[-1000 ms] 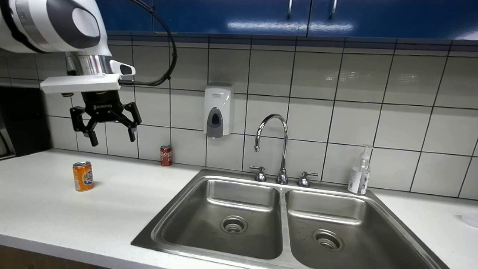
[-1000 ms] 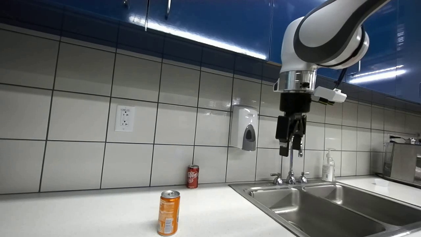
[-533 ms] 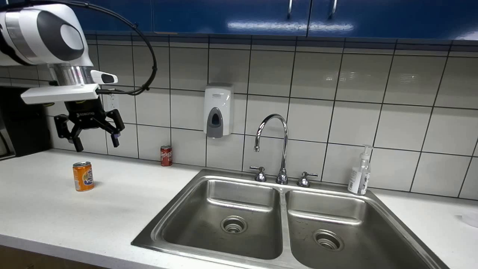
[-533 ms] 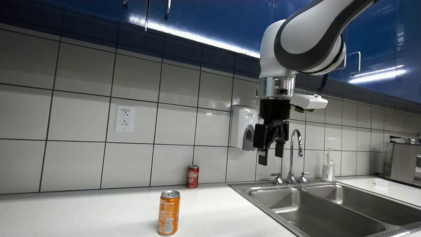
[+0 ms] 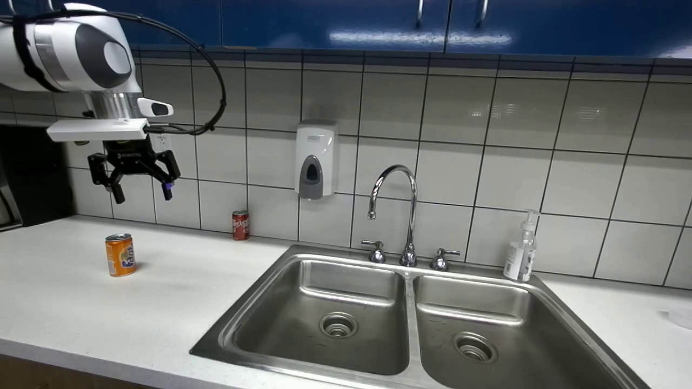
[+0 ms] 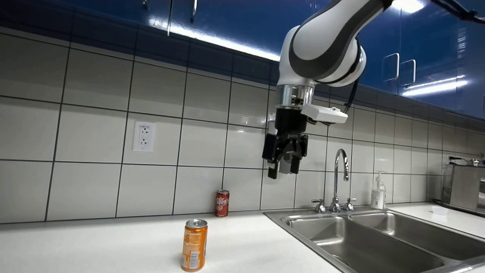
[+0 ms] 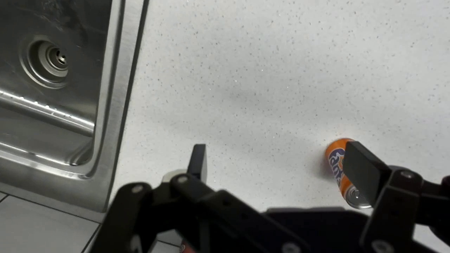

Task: Put the Fanta can inside the left part of the sink

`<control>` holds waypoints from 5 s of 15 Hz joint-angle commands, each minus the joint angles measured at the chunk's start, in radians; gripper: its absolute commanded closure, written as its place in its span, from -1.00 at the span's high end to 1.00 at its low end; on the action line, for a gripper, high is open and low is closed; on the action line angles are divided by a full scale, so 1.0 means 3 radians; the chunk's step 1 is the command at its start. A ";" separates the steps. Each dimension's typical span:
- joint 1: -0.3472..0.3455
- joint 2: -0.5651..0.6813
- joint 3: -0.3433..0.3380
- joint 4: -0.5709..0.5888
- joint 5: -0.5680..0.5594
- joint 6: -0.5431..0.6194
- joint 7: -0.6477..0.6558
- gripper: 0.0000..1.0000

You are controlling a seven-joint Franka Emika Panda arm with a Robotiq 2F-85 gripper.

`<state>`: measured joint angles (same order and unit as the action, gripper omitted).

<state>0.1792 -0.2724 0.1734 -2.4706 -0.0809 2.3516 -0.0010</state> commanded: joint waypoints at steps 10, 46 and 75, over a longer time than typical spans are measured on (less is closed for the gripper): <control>0.0193 0.1003 0.0091 0.0799 0.0630 -0.0087 -0.0339 1.00; 0.0610 0.2817 0.0131 0.2397 -0.0427 -0.0452 -0.0212 1.00; 0.0605 0.2735 0.0119 0.2435 -0.0410 -0.0558 -0.0212 -0.20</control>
<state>0.3589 0.6229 0.2128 -1.6845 -0.1924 2.1912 -0.0629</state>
